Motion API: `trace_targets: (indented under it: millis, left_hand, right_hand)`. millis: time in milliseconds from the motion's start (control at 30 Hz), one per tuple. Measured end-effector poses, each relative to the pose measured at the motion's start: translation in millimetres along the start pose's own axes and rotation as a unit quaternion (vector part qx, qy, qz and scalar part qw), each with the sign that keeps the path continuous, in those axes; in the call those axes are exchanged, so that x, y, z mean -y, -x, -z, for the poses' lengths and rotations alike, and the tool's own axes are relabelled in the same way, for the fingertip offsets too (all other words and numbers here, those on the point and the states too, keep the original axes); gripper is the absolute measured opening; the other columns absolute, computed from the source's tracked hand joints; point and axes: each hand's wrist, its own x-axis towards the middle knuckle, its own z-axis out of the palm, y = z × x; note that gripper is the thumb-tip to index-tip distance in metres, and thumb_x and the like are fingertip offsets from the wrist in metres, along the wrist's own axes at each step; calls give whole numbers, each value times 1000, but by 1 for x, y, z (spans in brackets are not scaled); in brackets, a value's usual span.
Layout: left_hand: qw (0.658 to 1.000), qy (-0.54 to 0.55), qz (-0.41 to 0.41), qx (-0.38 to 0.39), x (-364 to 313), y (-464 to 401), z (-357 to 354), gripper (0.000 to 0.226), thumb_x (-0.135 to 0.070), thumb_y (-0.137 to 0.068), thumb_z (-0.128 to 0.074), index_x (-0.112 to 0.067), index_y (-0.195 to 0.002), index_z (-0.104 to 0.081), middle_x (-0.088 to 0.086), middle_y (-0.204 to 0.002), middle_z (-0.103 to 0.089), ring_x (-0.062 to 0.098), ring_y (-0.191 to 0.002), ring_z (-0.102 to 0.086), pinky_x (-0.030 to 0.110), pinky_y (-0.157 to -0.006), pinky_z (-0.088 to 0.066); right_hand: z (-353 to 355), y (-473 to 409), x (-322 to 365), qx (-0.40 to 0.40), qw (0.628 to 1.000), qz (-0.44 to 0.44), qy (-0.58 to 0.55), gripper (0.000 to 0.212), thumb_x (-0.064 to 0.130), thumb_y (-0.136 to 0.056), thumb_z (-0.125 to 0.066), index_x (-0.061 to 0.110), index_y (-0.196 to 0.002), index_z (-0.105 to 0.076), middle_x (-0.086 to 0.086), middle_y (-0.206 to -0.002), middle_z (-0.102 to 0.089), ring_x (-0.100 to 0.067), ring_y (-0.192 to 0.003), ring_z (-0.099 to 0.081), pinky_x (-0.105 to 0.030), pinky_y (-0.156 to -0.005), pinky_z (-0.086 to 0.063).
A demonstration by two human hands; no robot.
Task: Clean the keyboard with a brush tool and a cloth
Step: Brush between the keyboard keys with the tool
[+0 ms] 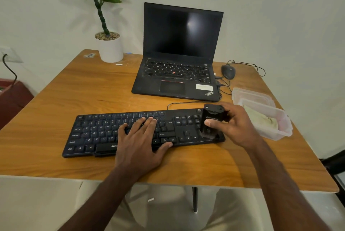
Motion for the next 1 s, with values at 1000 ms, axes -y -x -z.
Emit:
trace_targets:
  millis: [1000]
  left_hand:
    - [1000, 3, 4, 1, 0, -1, 2, 90, -82, -82, -33, -16, -139, -54, 2, -141, -59, 21, -136, -48, 57, -110, -33]
  right_hand:
    - [8, 43, -4, -131, 990, -52, -15, 24, 10, -81, -79, 20, -100, -69, 3, -95, -73, -14, -92, -67, -18, -76, -52]
